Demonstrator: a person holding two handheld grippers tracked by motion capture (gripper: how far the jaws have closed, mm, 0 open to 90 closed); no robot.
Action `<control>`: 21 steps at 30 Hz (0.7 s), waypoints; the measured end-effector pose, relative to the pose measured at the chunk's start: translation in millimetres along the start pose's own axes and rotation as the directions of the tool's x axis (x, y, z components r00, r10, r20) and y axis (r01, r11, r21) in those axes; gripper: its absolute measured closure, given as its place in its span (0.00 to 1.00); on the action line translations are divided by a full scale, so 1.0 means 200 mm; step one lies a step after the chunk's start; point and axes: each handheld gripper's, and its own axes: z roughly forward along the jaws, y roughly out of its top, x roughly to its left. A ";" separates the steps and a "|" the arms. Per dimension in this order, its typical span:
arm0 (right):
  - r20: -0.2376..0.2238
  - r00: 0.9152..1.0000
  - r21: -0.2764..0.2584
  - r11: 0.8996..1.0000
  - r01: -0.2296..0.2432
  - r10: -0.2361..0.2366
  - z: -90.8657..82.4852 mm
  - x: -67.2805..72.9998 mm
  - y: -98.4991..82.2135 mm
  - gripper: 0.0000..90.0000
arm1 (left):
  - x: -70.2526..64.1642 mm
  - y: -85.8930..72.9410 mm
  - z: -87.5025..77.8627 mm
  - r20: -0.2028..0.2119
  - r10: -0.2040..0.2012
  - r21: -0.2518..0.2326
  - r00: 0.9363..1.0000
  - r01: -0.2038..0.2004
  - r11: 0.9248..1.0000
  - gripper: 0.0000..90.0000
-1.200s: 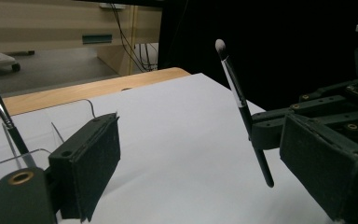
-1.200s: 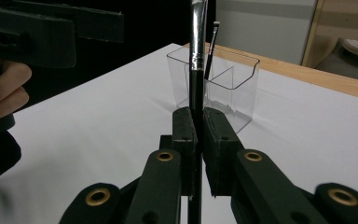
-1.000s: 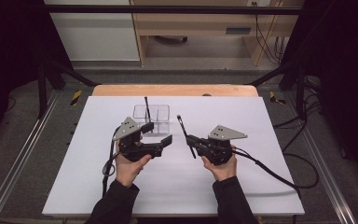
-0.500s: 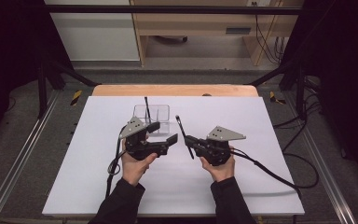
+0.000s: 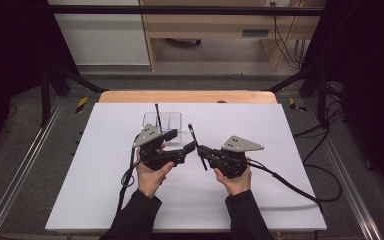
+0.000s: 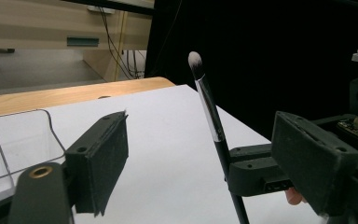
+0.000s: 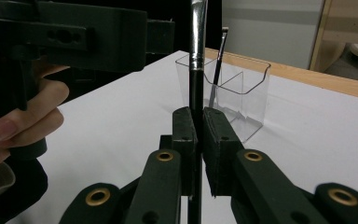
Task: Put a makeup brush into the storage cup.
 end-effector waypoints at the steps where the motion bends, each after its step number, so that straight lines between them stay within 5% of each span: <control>1: 0.000 1.000 -0.002 1.000 0.001 -0.001 0.00 0.00 0.00 0.94 | 0.00 0.00 0.00 0.001 -0.003 -0.002 1.000 0.003 1.000 0.21; 21: -0.015 1.000 -0.023 1.000 -0.005 0.005 0.01 0.02 -0.01 0.94 | -0.03 -0.01 0.05 0.021 -0.050 -0.029 0.999 0.051 0.998 0.47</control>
